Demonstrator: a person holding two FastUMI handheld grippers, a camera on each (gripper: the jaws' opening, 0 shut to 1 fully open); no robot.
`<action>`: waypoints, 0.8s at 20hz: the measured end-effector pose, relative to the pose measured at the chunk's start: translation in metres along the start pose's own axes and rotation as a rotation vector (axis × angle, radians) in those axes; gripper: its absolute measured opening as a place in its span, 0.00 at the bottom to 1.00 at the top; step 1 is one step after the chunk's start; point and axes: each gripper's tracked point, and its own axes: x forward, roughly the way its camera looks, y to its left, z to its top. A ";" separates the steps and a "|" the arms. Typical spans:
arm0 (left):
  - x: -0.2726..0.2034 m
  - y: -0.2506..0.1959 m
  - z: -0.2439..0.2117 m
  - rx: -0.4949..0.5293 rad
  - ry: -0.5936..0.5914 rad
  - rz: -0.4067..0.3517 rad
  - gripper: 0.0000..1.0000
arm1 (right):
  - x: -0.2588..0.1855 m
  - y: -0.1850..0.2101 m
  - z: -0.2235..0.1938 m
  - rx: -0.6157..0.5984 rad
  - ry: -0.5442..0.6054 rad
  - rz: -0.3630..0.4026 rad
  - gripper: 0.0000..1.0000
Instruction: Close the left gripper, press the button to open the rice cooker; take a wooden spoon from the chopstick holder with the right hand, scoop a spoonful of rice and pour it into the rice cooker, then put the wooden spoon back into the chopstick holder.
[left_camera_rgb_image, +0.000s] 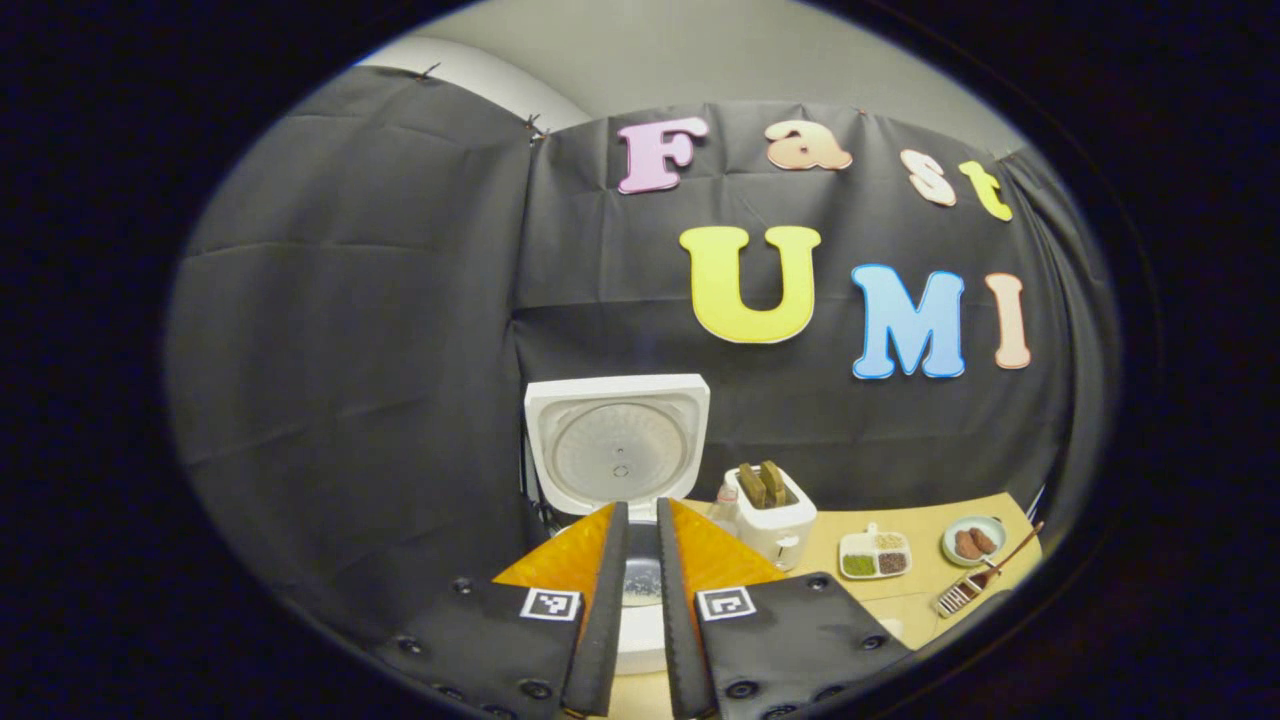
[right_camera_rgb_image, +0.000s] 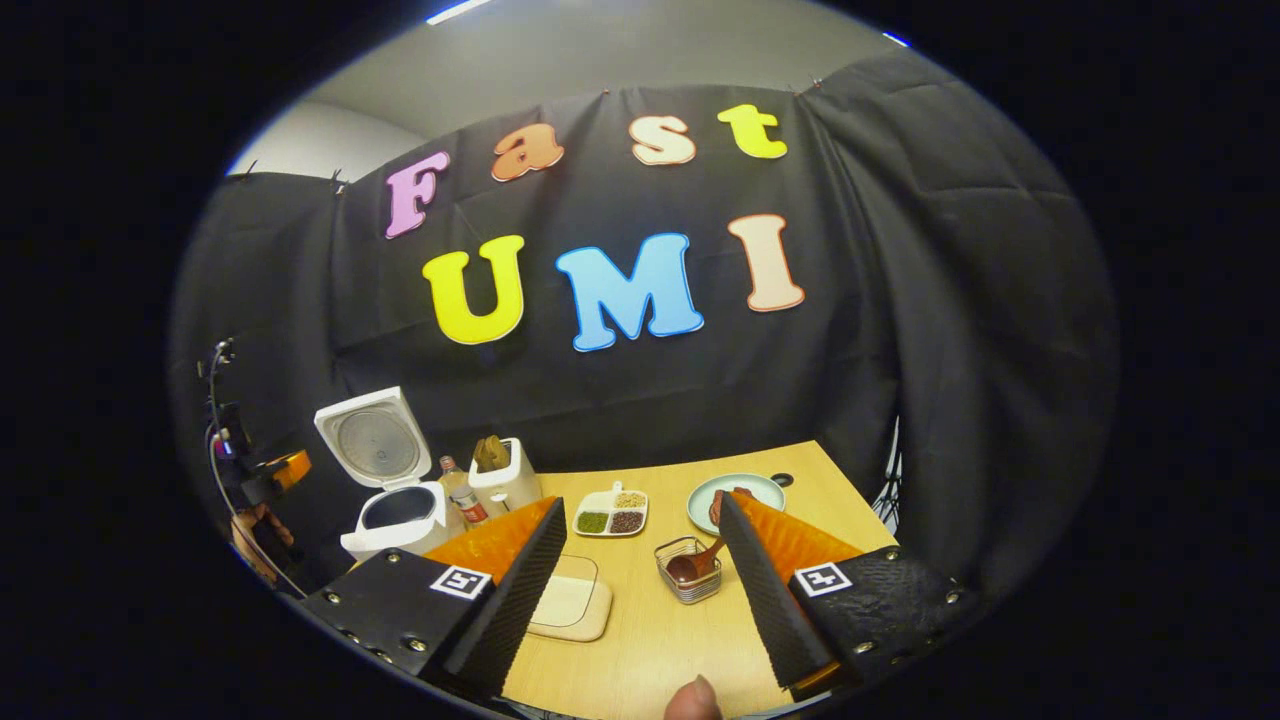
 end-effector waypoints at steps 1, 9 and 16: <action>-0.011 -0.003 0.004 -0.009 -0.006 -0.004 0.35 | 0.013 -0.010 -0.008 0.001 0.010 0.004 0.98; -0.117 -0.034 0.044 -0.080 -0.063 0.078 0.87 | 0.126 -0.082 -0.073 0.014 0.089 0.067 0.97; -0.211 -0.070 0.077 -0.003 -0.058 0.150 0.93 | 0.209 -0.110 -0.143 0.086 0.196 0.096 0.95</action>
